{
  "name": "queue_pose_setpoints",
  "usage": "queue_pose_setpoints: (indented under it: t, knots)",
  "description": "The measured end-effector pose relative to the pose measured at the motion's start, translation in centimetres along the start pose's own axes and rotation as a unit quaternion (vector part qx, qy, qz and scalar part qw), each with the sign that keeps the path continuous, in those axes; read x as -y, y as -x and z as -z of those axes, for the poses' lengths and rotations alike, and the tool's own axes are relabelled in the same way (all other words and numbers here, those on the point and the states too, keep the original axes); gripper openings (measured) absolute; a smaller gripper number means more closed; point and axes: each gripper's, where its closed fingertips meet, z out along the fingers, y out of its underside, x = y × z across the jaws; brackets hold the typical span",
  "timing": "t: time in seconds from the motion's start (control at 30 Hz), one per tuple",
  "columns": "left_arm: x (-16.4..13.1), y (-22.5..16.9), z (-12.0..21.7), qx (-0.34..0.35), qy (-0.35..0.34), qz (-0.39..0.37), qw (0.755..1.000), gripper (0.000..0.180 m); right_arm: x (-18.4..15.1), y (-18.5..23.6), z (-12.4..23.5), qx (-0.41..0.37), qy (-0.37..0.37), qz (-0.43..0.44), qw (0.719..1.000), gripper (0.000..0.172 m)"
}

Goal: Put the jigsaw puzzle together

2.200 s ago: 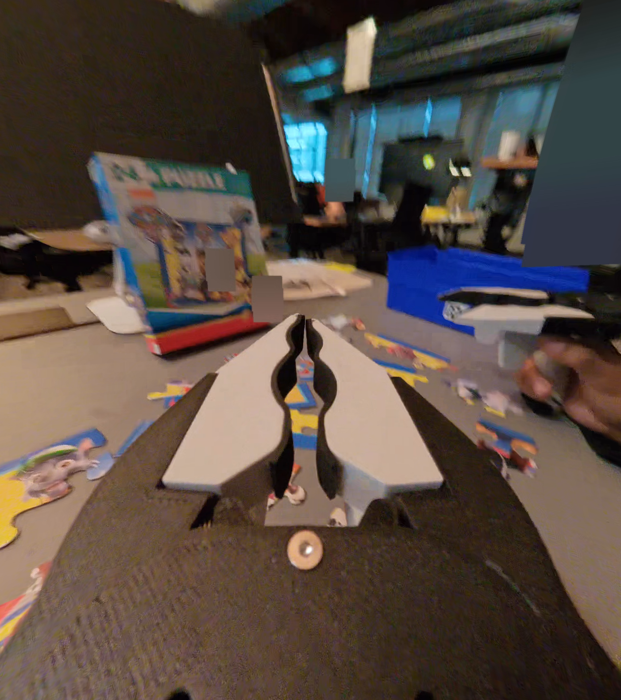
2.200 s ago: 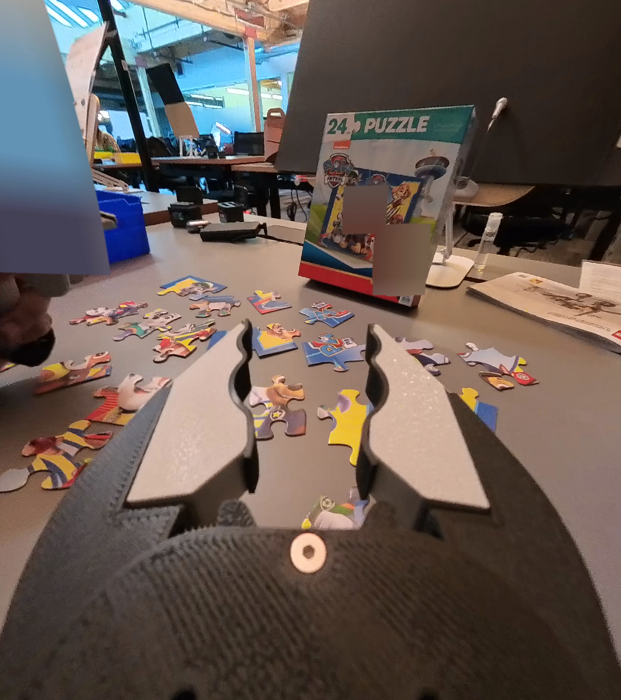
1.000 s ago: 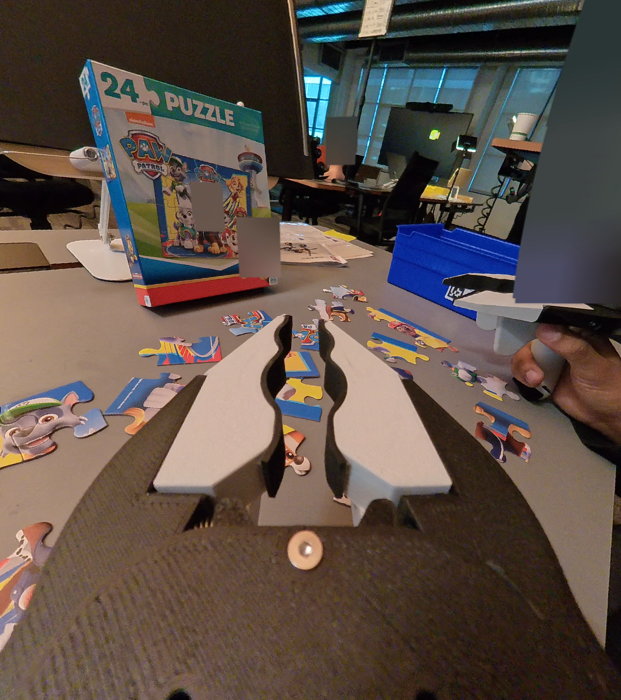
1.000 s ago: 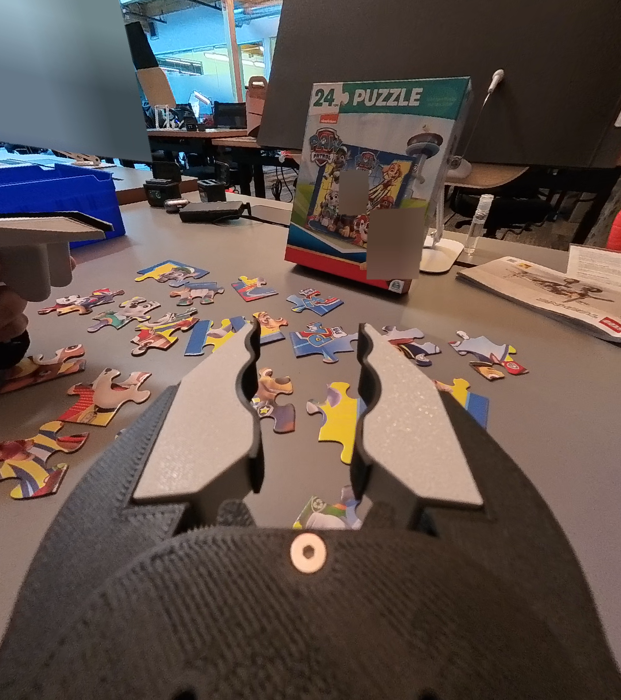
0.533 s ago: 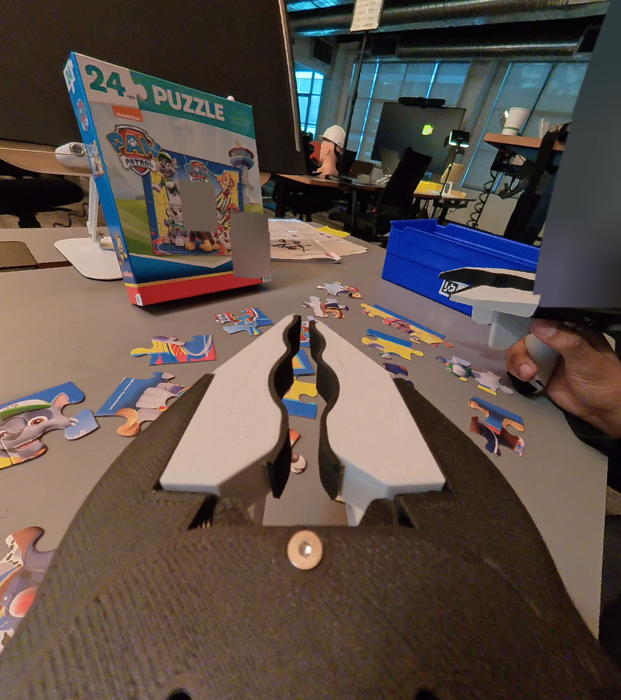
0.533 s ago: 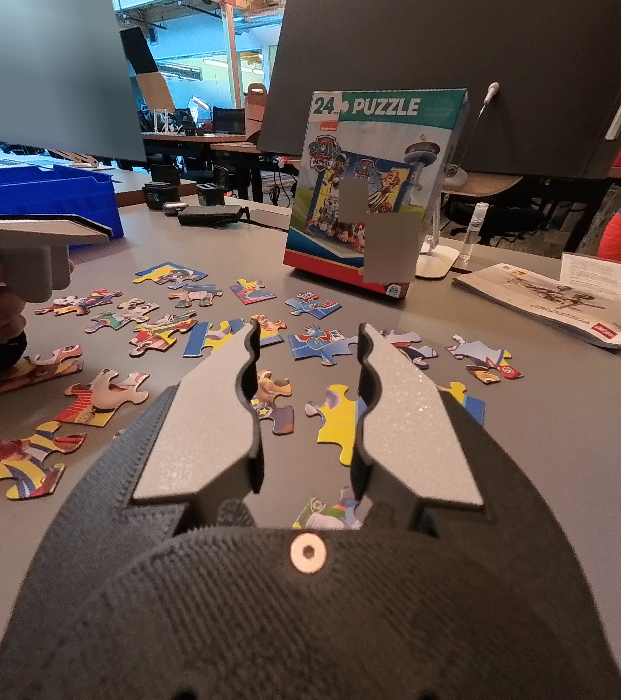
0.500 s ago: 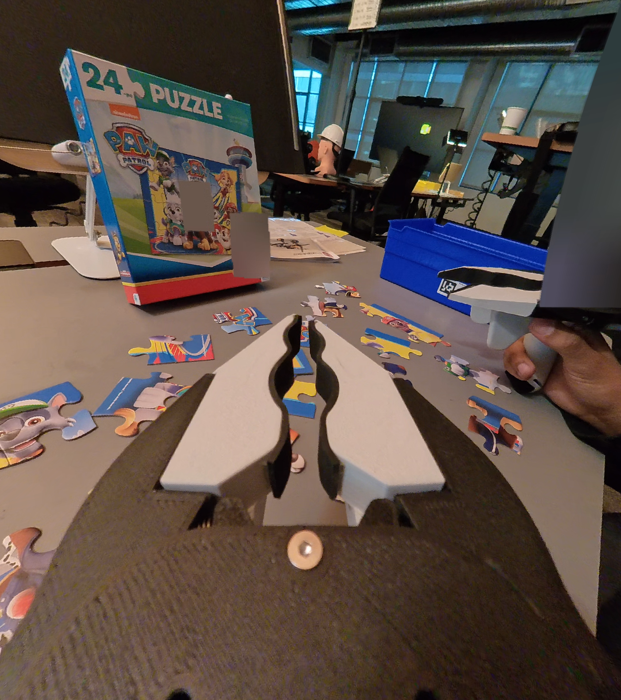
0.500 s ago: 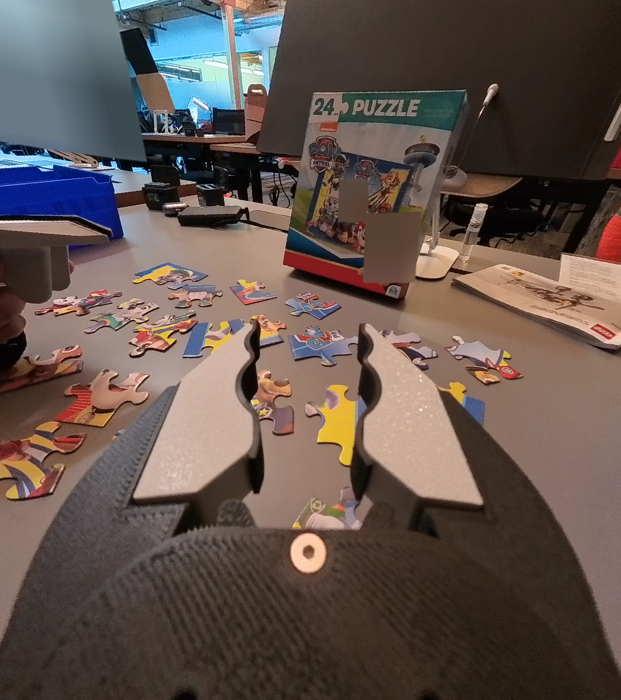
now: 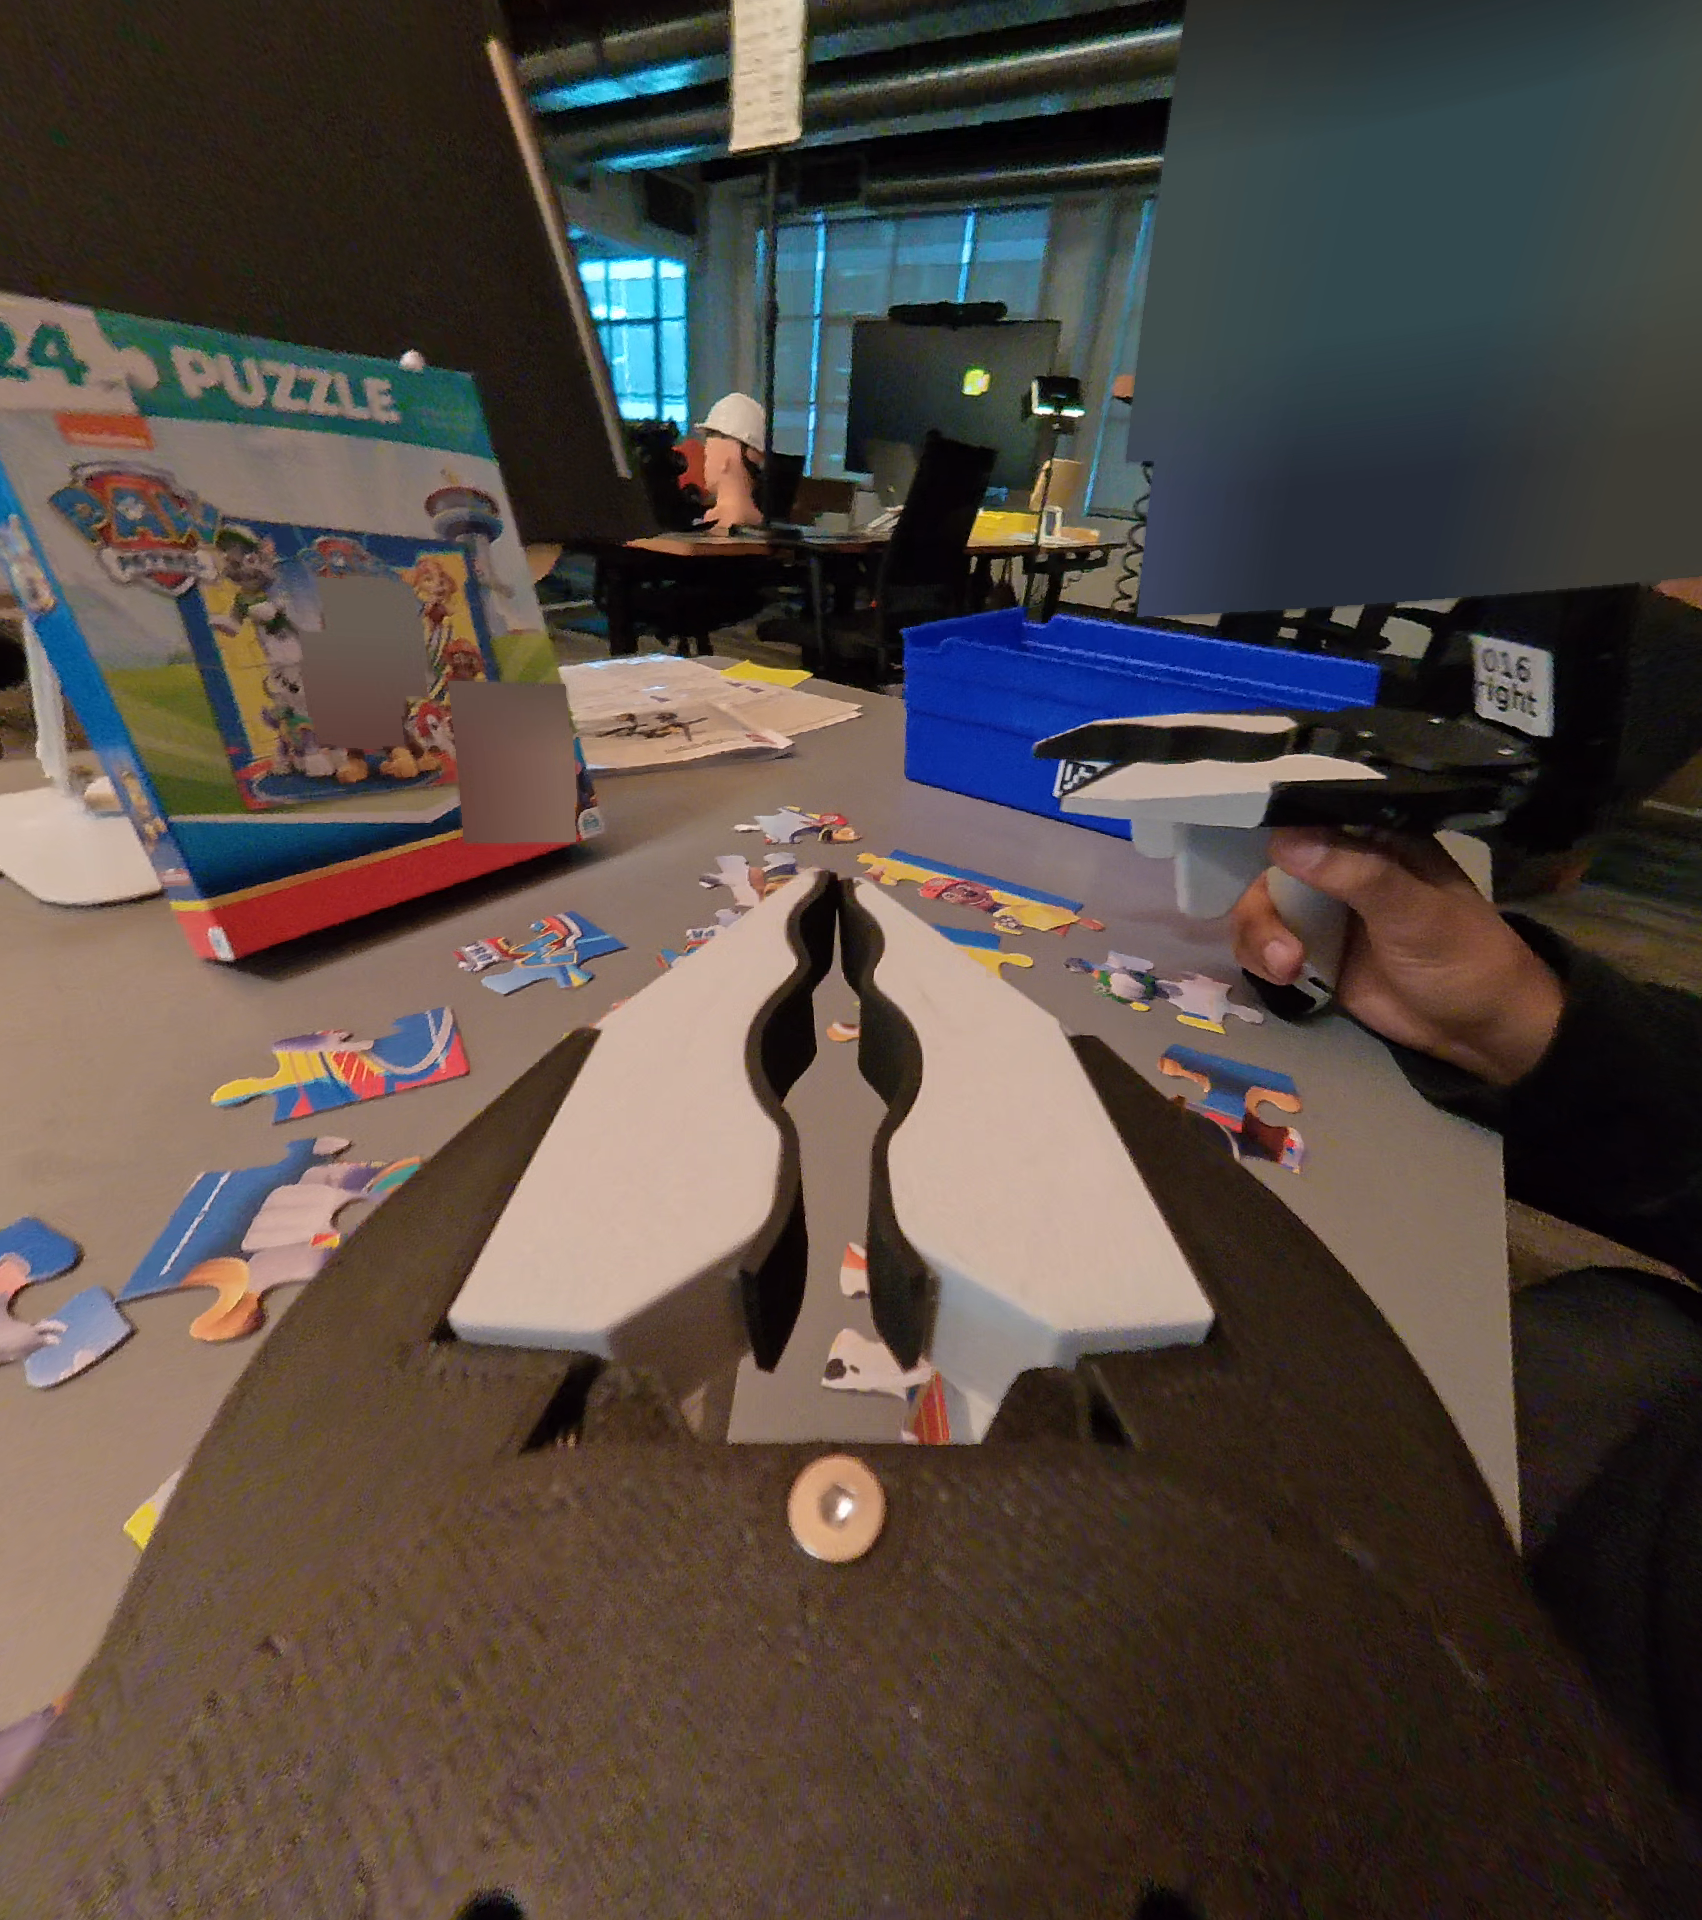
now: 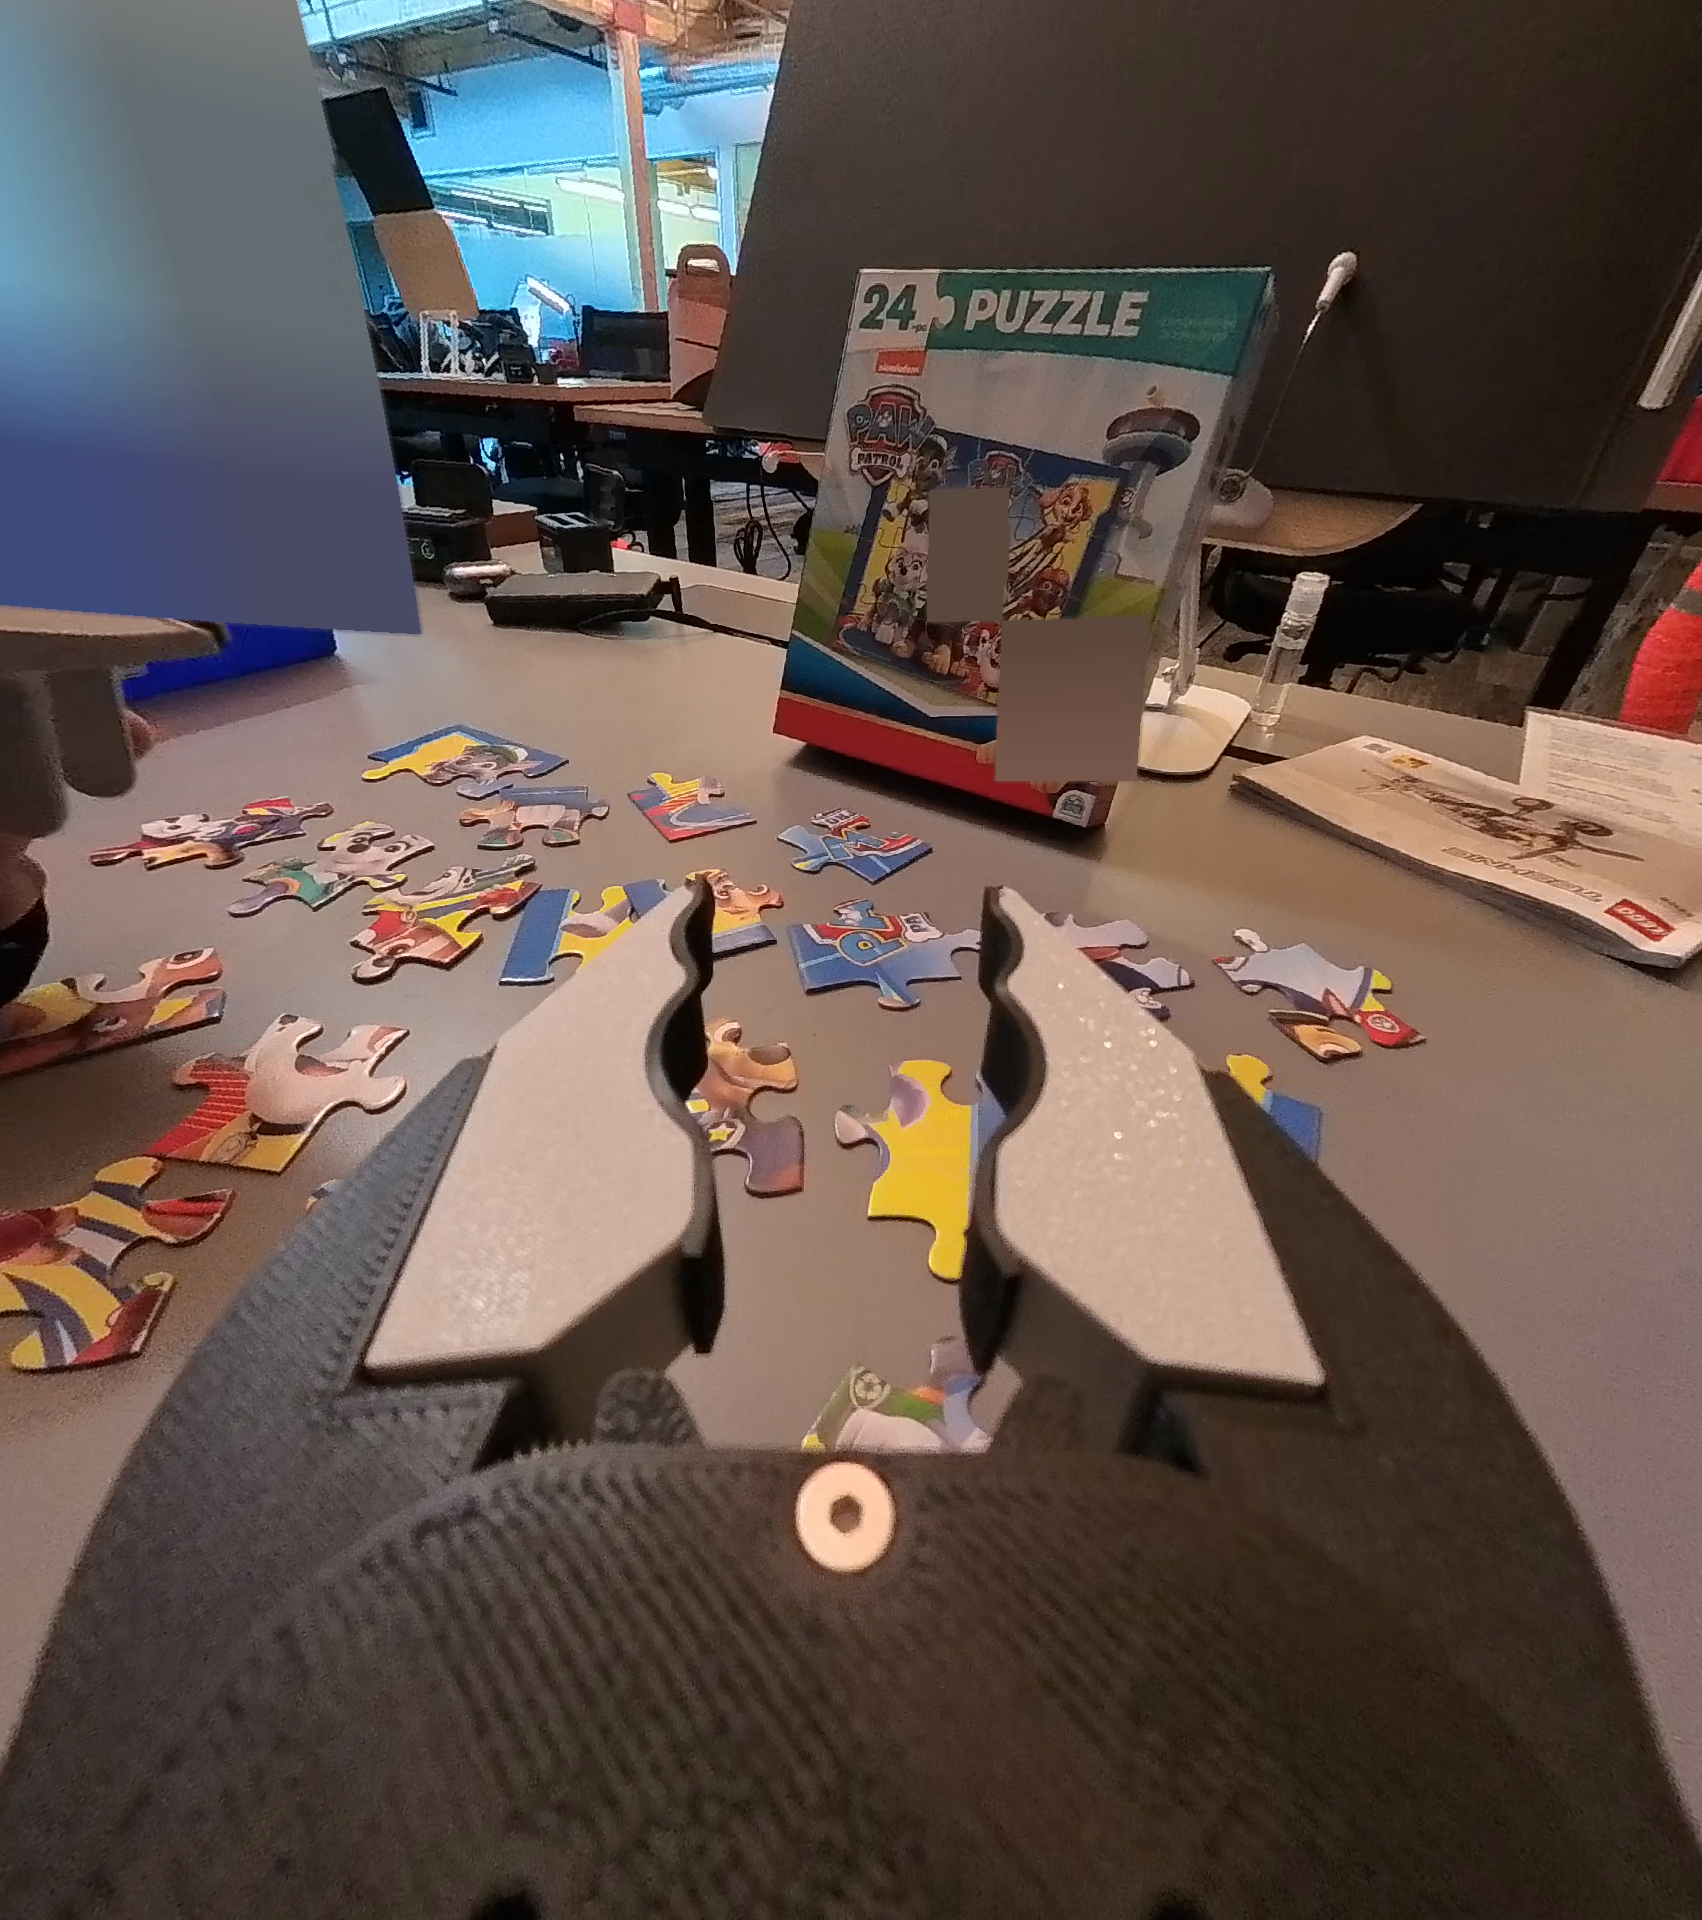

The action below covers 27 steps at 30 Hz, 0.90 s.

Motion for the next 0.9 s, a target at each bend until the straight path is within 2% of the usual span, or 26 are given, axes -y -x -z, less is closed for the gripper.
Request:
queue_pose_setpoints:
  t: [0.1,0.17,0.23,0.3,0.37,0.43,0.6,0.7,0.8,0.87,0.9]
  knots:
    - [0.7,-0.8,0.3,-0.004,-0.017,-0.033,0.999,0.0,0.0,0.0,0.0,0.0,0.0,0.0,1.0,0.05]
    - [1.2,-0.4,0.6,0.017,-0.031,-0.048,0.998,0.0,0.0,0.0,0.0,0.0,0.0,0.0,1.0,0.05]
    - [2.4,1.3,1.6,0.075,-0.066,-0.048,0.994,0.0,0.0,0.0,0.0,0.0,0.0,0.0,1.0,0.05]
    - [3.3,4.2,3.3,0.159,-0.101,-0.015,0.982,0.0,0.0,0.0,0.0,0.0,0.0,0.0,1.0,0.05]
    - [2.3,6.5,3.8,0.202,-0.08,0.044,0.975,0.0,0.0,0.0,0.0,0.0,0.0,0.0,1.0,0.05]
    - [1.5,7.7,3.9,0.227,-0.063,0.071,0.969,0.0,0.0,0.0,0.0,0.0,0.0,0.0,1.0,0.05]
    - [0.5,8.7,3.7,0.266,-0.029,0.07,0.961,0.0,0.0,0.0,0.0,0.001,-0.001,-0.001,1.0,0.05]
    - [0.6,9.2,4.1,0.282,-0.035,0.074,0.956,0.0,0.0,0.0,0.0,0.001,0.001,-0.001,1.0,0.05]
    - [1.7,9.8,5.4,0.31,-0.034,0.045,0.949,0.0,0.0,0.0,0.0,0.003,0.0,-0.005,1.0,0.048]
    - [2.0,12.1,7.3,0.39,0.009,-0.005,0.921,0.0,0.0,0.0,0.1,0.007,-0.001,-0.011,1.0,0.043]
    - [1.8,12.9,7.8,0.409,0.045,-0.032,0.911,0.0,0.1,0.0,0.1,0.009,-0.002,-0.016,1.0,0.04]
